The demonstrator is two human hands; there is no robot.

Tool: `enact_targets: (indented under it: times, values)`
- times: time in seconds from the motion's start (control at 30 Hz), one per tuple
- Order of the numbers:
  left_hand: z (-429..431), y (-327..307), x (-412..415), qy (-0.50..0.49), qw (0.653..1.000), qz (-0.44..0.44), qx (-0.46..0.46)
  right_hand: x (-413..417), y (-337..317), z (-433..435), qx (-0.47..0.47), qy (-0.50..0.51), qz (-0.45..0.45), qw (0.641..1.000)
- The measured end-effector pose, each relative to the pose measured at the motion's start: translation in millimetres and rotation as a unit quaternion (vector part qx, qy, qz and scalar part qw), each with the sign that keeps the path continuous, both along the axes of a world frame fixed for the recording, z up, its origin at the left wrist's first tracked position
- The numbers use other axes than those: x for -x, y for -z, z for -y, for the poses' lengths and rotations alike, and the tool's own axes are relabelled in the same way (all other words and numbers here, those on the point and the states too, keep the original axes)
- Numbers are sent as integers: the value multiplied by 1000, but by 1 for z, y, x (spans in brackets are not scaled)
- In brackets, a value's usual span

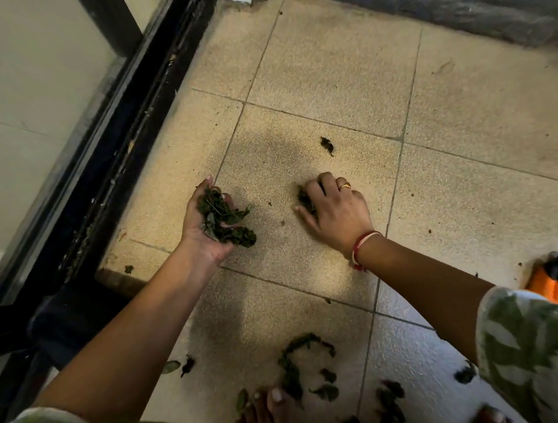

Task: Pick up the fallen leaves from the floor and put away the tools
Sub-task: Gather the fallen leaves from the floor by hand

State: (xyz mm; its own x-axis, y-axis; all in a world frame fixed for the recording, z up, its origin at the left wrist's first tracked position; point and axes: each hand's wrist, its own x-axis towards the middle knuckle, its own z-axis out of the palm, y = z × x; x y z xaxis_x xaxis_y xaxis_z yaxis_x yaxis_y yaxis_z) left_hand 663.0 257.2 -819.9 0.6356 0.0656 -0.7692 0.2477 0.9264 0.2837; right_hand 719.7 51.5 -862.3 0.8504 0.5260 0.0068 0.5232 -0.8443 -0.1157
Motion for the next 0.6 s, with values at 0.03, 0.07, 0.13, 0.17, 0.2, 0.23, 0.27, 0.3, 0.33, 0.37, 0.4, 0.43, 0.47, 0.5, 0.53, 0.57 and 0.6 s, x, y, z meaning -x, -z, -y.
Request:
enact_targets:
  times: [0.03, 0.07, 0.13, 0.17, 0.2, 0.23, 0.27, 0.3, 0.33, 0.37, 0.4, 0.43, 0.47, 0.5, 0.53, 0.57, 0.6]
  values:
    - [1, -1, 0, 0, 1000, -1, 1, -2, -1, -1, 4, -10, -2, 1000]
    - [1, -2, 0, 0, 1000, -2, 1, -5, -3, -2, 15, -20, -12, 1000]
    - [1, -3, -1, 0, 1000, -2, 3, -14, -7, -2, 39, -39, -37, 998]
    - [1, -3, -1, -1, 1000, -1, 4, -18, -9, -1, 45, -43, -44, 997]
    - [2, -4, 0, -3, 1000, 1, 6, -23, -10, -1, 50, -42, -49, 997]
    - [2, -5, 0, -2, 1000, 2, 5, -27, -13, 0, 46, -35, -52, 997]
    - [2, -5, 0, 0, 1000, 4, 1, -30, -15, 1, 29, -23, -62, 997]
    - [3, -6, 1, 0, 1000, 5, -2, -33, -17, 3, -8, -5, -74, 997]
    - [3, -6, 1, 1, 1000, 6, -4, -34, -20, 5, -57, 22, -87, 994]
    - [3, -6, 1, -1, 1000, 5, -3, -35, -23, 9, -115, 56, -102, 987]
    - [3, -7, 1, -3, 1000, 5, -1, -36, -27, 12, -177, 98, -122, 972]
    - [4, -8, 1, -4, 1000, 5, -2, -38, -29, 15, -242, 148, -148, 947]
    - [5, -9, 1, -7, 1000, 3, -4, -39, -32, 17, -310, 201, -178, 912]
    - [7, -9, 1, -14, 1000, -1, -1, -40, -35, 20, -384, 249, -210, 864]
    - [8, -8, 0, -25, 1000, -4, 8, -39, -38, 20, -460, 290, -249, 802]
    - [11, -9, -1, -36, 999, -4, 23, -37, -43, 20, -535, 319, -294, 725]
    - [14, -10, -3, -43, 998, -1, 38, -34, -48, 17, -594, 337, -342, 646]
